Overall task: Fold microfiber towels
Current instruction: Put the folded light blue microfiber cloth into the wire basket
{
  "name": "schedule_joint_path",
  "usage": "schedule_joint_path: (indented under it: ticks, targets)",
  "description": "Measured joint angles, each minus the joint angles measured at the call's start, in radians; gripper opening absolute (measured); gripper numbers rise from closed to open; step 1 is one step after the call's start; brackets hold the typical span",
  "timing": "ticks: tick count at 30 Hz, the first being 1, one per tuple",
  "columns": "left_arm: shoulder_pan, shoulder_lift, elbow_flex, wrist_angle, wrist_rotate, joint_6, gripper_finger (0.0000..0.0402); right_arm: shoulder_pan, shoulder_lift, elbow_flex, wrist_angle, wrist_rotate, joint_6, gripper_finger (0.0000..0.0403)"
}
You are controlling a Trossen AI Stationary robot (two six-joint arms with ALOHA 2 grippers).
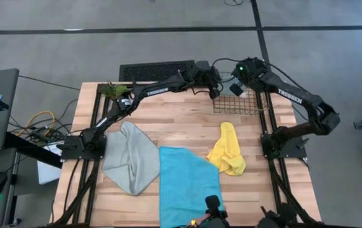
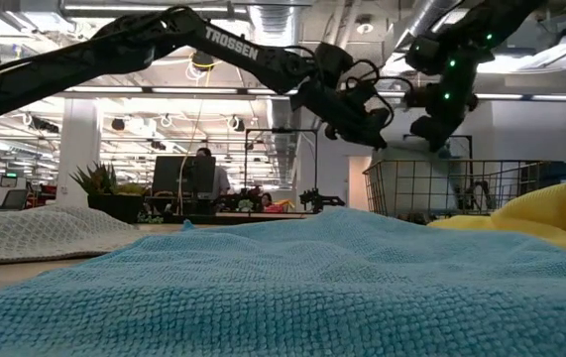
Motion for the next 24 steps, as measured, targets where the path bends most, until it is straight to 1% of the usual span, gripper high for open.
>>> schedule_joint_path:
  ticks: [4,9,18,24]
  targets:
    - [0.004,0.010,0.000,-0.013,0.003,-0.023,0.0000,-0.001,0.048,-0.001,-0.003,-0.007,0.000,0.0007]
    - [0.004,0.016,0.000,-0.049,0.032,-0.025,0.0000,0.001,0.091,-0.002,-0.017,-0.056,-0.001,0.0012]
    - [0.001,0.016,0.000,-0.148,0.103,-0.045,0.0000,0.001,0.097,-0.001,-0.125,-0.137,-0.005,0.0011]
    - [-0.003,0.016,0.000,-0.183,0.164,-0.058,0.0000,0.004,0.097,0.000,-0.179,-0.185,-0.019,0.0010]
